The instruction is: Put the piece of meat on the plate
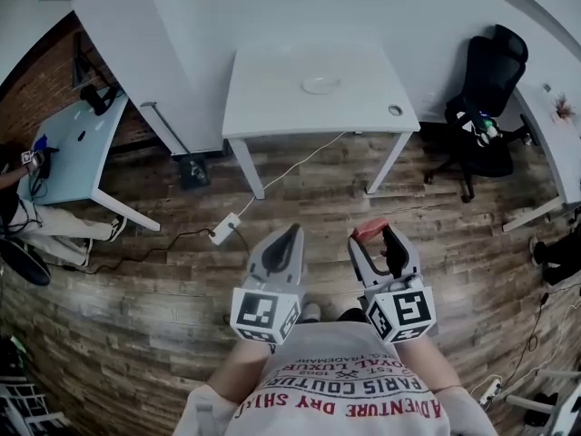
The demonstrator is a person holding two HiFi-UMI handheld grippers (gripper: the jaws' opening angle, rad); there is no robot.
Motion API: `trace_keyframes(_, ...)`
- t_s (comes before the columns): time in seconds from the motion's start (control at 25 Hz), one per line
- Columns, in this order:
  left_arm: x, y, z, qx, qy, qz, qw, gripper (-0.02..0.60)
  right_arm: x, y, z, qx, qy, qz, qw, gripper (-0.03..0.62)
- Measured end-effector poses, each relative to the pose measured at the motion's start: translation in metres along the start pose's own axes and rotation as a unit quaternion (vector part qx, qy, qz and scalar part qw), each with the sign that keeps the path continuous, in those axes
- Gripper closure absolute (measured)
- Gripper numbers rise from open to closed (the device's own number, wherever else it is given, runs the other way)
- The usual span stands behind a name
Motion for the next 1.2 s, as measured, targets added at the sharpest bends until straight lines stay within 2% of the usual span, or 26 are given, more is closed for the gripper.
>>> trace_keyframes(0.24,0.03,-0.038,-0.006,0.017,0.013,0.01,0.9997,0.583,-0.02,-0.05,0.0,0.013,-0.012,0.004,1.0,0.321)
trace_keyframes(0.48,0.057,-0.095,0.003,0.016,0.013,0.031,0.9993,0.583,-0.056,-0.115,0.01,0.017,-0.014,0.017,1.0,0.319)
trace_keyframes(1.0,0.109,-0.281,0.063,0.014,0.005,0.071,0.9974,0.583,-0.185,-0.288,0.07,0.021,-0.013,0.063,0.998,0.319)
trace_keyframes(1.2,0.118,-0.336,0.075,0.008,0.002,0.076,0.9971,0.583,-0.226,-0.332,0.082,0.023,-0.011,0.07,0.997,0.319)
Point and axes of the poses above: the fingertips, and each gripper's own axes: y backward along the fingers, x to its left, z out of its top, the point moved 10 cm from there along y, backward along the fingers, and after that the axes turned 5 degrees about x, right-handed, at the moved point
